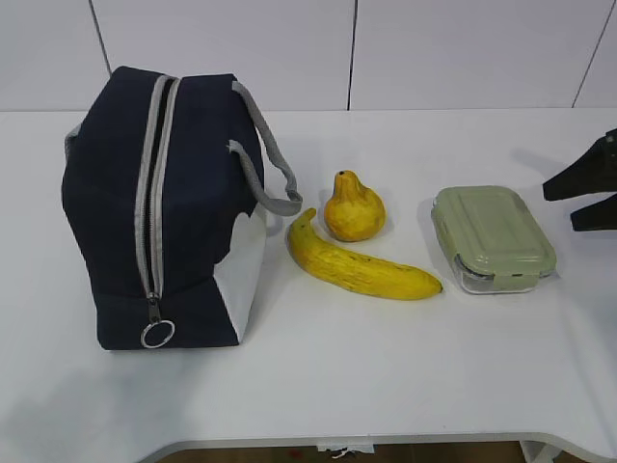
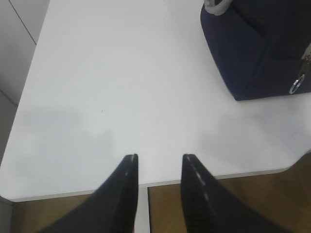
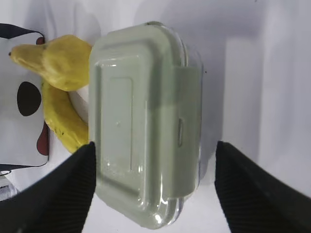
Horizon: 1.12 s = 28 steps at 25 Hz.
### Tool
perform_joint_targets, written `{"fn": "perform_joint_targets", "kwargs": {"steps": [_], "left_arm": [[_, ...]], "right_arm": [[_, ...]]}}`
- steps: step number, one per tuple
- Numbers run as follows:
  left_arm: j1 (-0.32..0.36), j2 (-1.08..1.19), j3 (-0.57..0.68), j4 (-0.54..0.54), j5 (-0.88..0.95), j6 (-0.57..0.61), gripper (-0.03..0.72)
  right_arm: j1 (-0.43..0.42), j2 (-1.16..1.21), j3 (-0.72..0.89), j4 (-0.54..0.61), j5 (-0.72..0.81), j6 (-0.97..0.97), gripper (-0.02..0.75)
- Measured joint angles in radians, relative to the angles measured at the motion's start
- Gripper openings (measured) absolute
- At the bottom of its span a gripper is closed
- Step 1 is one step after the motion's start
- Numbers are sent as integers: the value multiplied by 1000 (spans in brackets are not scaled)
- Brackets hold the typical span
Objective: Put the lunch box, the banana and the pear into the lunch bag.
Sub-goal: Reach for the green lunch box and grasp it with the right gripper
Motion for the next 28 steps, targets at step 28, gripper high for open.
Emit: {"fn": "perform_joint_targets", "kwargs": {"steps": [28], "left_arm": [[0,0,0,0,0,0,240]], "right_arm": [[4,140,-2,147,-4,-115,583]]}}
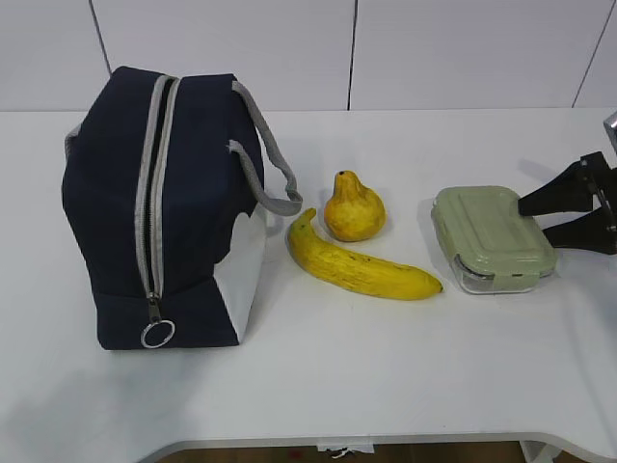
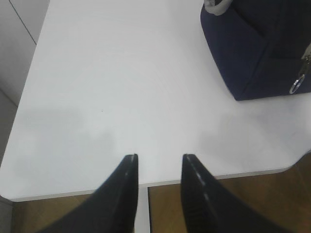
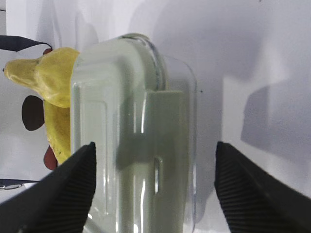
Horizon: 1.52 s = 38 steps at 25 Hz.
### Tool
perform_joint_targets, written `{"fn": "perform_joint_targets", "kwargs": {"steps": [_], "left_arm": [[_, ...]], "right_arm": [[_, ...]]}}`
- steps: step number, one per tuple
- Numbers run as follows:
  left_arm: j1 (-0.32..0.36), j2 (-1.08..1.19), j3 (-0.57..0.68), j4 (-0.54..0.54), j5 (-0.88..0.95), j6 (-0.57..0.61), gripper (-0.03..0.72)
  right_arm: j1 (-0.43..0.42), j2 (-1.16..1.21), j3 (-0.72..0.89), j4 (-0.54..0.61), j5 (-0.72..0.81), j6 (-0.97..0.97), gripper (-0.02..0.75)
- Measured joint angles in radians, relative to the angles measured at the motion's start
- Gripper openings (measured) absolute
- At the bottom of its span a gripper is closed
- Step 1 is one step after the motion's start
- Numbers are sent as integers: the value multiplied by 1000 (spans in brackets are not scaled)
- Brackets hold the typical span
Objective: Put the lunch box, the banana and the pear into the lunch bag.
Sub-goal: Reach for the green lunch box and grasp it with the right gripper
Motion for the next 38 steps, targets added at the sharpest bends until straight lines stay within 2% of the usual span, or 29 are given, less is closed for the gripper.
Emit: {"fn": "perform_joint_targets", "kwargs": {"steps": [6,13,19,26,38], "left_arm": [[0,0,0,0,0,0,240],[0,0,0,0,0,0,240],[0,0,0,0,0,0,240],[0,0,0,0,0,0,240],[0,0,0,0,0,0,240]], "right_arm": [[0,47,0,41,0,0,582],[54,51,-2,52,-4,-13,582],[63,53,-2,49,-4,-19,578],[63,53,-4,54,11,-19,434],[63,53,-4,52,17,-23,370]]}}
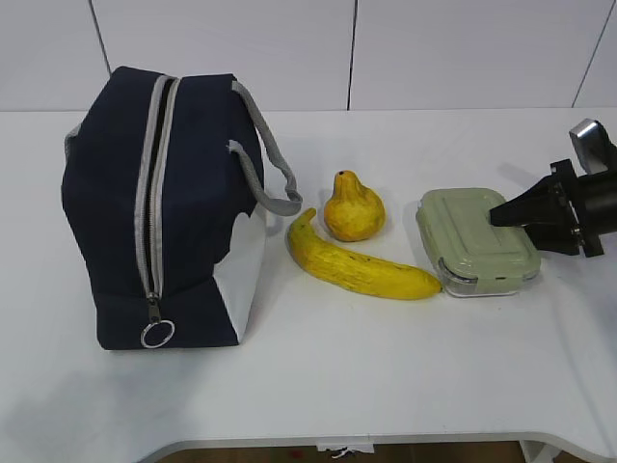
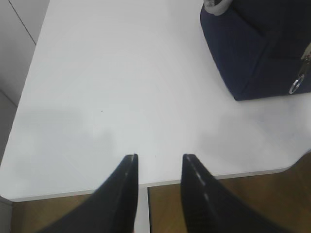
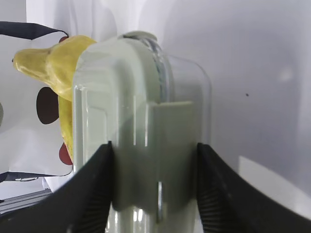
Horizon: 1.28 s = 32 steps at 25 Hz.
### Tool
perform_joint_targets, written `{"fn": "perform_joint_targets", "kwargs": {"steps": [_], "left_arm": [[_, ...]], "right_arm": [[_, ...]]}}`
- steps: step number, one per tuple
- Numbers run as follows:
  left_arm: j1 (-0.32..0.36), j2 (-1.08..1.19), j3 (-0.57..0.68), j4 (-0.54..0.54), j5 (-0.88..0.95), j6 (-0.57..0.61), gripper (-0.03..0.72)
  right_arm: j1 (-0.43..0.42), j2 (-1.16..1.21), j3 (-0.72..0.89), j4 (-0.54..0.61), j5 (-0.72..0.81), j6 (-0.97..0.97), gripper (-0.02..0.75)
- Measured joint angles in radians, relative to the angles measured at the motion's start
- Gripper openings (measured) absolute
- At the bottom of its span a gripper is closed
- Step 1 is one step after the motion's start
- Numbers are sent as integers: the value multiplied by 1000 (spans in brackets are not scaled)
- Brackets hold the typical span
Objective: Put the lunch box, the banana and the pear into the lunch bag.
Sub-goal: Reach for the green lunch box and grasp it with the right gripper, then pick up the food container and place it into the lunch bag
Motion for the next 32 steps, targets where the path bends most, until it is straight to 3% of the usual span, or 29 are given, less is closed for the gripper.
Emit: {"fn": "perform_joint_targets", "kwargs": {"steps": [24,29,32], "left_arm": [[0,0,0,0,0,0,240],[0,21,-9,-22,8,0,240],[0,87,-93,-111,9,0,240]], "right_arm": [[2,-175,4,-52,-43,312,369],[8,-268,5,-37,-39,372,369],[28,-314,5,-6,-36,386,369]]}}
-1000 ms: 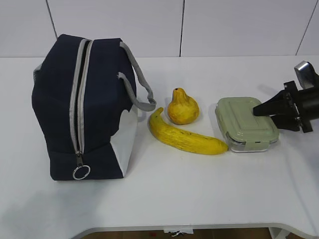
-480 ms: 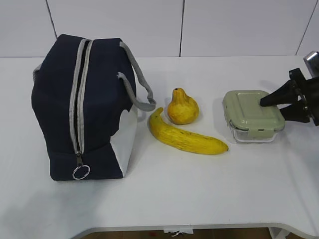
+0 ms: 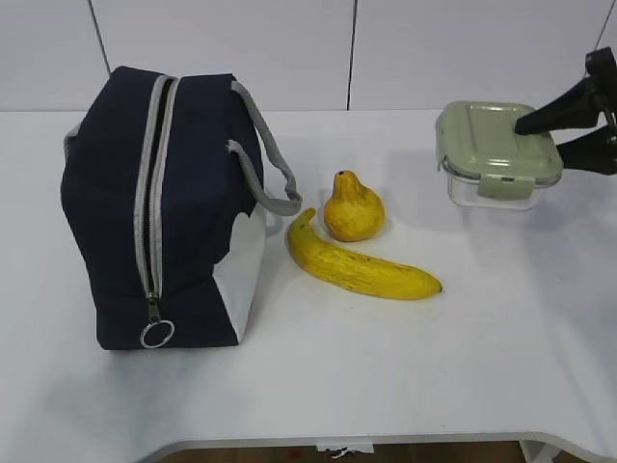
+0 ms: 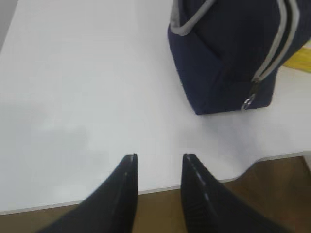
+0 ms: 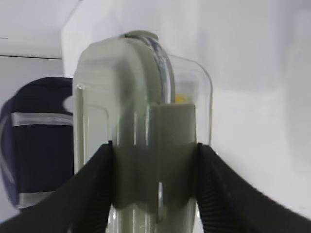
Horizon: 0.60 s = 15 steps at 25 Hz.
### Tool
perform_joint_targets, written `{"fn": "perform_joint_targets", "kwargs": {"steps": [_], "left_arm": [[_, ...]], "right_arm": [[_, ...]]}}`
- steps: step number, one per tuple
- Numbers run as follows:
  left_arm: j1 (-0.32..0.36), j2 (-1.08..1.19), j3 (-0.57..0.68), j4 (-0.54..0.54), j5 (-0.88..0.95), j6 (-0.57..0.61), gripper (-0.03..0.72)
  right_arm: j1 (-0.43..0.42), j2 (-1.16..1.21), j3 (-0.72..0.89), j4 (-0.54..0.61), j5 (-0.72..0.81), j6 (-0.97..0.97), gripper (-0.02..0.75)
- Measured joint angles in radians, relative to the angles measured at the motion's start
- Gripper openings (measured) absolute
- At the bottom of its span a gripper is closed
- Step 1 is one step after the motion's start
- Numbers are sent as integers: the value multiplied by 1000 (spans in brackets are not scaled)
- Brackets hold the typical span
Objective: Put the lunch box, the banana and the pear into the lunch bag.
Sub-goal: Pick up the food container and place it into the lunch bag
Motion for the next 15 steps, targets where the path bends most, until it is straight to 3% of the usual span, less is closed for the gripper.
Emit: {"fn": "perform_joint_targets", "kwargs": {"steps": [4,7,9,15], "left_arm": [[0,87,-40,-71,0,0,240],[0,264,-105,-248,-5,0,240],[0,296,-127,-293,-9,0,246],[0,632,-238,-376,-67,55,389]], "right_arm": [[50,-49,0,68,8,4,369],[92,-64,0,102,10,6,369],[129,-67,0,129,10,8,369],[229,-67,0,203,10,-1,368]]}}
